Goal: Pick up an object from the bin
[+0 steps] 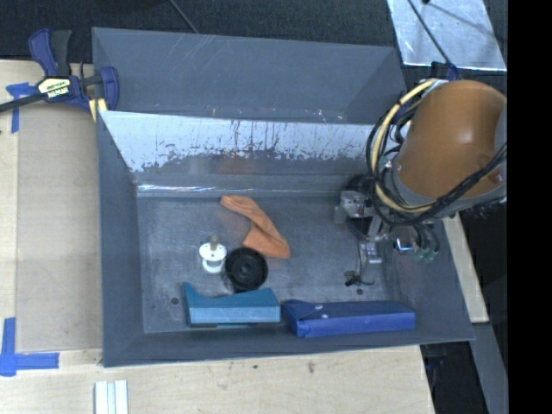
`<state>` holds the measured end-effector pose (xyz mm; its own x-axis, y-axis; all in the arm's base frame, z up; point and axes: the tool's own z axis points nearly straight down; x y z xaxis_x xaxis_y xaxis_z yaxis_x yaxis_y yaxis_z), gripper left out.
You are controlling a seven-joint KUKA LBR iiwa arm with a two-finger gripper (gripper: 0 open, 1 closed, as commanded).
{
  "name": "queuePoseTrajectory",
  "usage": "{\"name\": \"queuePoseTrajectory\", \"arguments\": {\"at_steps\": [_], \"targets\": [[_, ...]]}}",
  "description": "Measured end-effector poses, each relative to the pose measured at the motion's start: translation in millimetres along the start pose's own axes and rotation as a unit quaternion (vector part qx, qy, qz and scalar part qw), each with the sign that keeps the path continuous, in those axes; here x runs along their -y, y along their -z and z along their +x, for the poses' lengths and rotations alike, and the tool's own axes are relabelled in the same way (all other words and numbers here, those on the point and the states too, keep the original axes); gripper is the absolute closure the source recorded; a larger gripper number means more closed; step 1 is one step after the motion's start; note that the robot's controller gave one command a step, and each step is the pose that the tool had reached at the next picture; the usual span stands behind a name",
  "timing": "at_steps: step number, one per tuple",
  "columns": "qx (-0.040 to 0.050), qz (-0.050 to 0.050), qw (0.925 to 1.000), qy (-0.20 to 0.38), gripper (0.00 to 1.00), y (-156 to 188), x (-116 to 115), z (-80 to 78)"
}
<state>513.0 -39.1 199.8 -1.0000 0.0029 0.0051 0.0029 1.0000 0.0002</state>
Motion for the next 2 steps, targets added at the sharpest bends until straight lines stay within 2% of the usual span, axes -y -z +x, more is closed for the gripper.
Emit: {"name": "queuePoseTrajectory", "arguments": {"at_steps": [1,2], "targets": [[0.0018,0.000,1.0000,0.000,0.00,2,0,-0.5],[0.0033,0.001,0.9987,0.051,0.00,1,-7,-26.2]]}}
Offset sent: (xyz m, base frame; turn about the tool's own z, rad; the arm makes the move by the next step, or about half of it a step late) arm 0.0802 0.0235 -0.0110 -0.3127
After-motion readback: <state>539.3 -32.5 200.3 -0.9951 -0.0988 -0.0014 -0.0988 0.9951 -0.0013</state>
